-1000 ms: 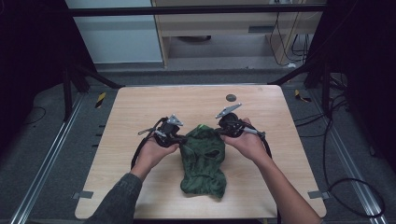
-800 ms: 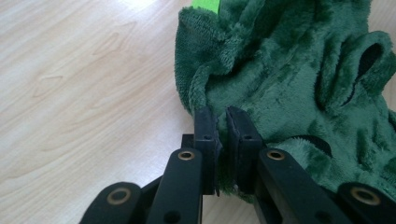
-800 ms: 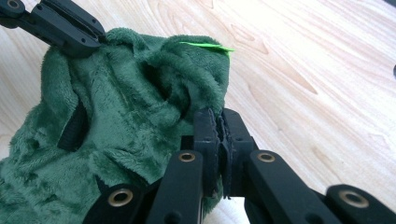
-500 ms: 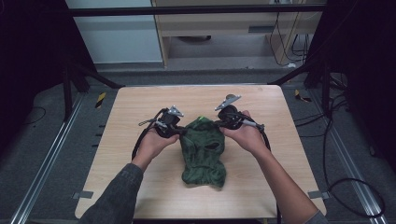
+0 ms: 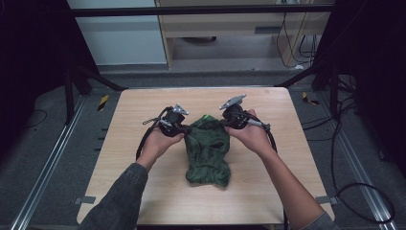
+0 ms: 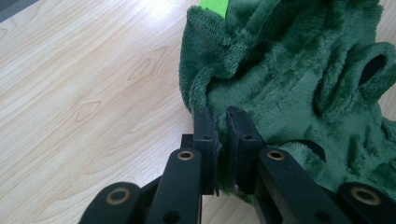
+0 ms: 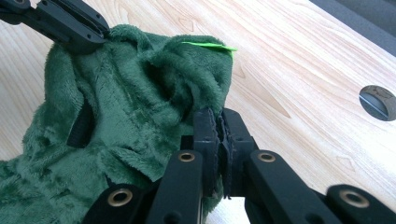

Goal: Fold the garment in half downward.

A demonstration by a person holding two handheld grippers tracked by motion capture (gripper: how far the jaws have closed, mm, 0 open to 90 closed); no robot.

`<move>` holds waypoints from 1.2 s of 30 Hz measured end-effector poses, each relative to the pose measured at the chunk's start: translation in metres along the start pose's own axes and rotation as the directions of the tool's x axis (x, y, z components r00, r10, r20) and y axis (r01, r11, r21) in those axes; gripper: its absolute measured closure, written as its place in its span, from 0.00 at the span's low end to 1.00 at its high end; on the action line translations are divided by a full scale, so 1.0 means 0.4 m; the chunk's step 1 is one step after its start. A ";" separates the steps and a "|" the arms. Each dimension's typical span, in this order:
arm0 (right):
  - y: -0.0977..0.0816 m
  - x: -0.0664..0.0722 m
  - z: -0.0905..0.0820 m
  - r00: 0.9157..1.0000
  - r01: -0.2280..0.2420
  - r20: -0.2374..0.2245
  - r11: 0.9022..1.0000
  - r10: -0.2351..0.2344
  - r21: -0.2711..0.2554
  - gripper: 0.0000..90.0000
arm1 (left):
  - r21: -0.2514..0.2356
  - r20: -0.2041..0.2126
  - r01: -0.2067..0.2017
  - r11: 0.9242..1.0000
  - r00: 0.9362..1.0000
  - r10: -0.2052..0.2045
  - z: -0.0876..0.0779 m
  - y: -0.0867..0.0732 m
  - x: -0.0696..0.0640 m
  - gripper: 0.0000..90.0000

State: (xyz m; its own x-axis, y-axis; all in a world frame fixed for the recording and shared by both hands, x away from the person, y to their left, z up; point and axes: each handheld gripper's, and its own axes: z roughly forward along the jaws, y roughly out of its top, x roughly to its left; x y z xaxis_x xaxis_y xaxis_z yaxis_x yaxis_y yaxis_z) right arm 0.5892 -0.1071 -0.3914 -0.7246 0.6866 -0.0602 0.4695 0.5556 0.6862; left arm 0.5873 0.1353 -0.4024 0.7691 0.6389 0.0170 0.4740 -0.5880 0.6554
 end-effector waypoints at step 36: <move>-0.039 0.064 -0.027 0.996 0.077 0.051 0.995 -0.074 -0.057 0.95 | -0.039 -0.021 -0.035 0.999 0.999 0.034 -0.017 -0.041 -0.030 0.91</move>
State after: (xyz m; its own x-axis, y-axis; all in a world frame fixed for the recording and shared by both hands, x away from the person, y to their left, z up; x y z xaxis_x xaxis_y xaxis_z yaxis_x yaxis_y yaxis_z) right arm 0.5577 -0.1033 -0.3958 -0.7306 0.6666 -0.1480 0.3827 0.5793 0.7197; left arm 0.5672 0.1407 -0.4082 0.7755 0.6290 0.0552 0.4299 -0.5900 0.6835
